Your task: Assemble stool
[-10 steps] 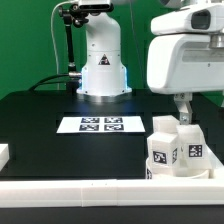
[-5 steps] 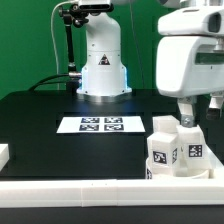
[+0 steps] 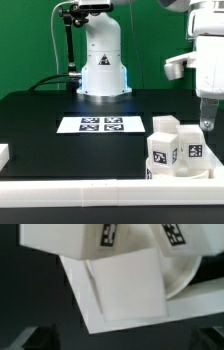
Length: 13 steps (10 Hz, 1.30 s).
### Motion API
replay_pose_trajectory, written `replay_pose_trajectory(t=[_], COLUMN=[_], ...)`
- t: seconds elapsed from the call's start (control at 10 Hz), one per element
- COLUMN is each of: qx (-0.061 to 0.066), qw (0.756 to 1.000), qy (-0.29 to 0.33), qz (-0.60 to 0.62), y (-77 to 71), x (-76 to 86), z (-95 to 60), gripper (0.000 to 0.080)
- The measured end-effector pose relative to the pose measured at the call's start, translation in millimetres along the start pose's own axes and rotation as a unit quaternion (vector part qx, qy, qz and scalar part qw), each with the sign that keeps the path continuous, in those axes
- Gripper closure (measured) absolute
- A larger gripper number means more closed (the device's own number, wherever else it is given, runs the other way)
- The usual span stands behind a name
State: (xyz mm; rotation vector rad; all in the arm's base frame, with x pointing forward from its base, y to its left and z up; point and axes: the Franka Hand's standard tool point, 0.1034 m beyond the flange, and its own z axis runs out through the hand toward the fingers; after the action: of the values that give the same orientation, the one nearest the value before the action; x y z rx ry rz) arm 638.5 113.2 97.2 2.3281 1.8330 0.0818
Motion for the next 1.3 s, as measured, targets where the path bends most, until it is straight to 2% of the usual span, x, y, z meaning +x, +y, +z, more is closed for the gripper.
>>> replay_pose_trajectory(t=[0.4,0.7,0.8,0.9,1.0,1.3], qx=[0.007,0.009,0.009,0.009,0.009,0.012], qw=[0.999,0.999,0.999,0.999,0.999,1.0], qy=[-0.01,-0.011,-0.011,-0.011,-0.011,-0.014], qz=[-0.035,-0.034,-0.033,-0.033,-0.033,0.013], y=[-3.3,-4.3,-4.0,-4.0,-3.9,-4.5], x=[-5.6,-7.0,-7.4,-7.7,-7.8,-7.6], z=[12.9,14.9,15.0,15.0,15.0,15.3], gripper=[0.015,0.015,0.025,0.025,0.0451,0.0456])
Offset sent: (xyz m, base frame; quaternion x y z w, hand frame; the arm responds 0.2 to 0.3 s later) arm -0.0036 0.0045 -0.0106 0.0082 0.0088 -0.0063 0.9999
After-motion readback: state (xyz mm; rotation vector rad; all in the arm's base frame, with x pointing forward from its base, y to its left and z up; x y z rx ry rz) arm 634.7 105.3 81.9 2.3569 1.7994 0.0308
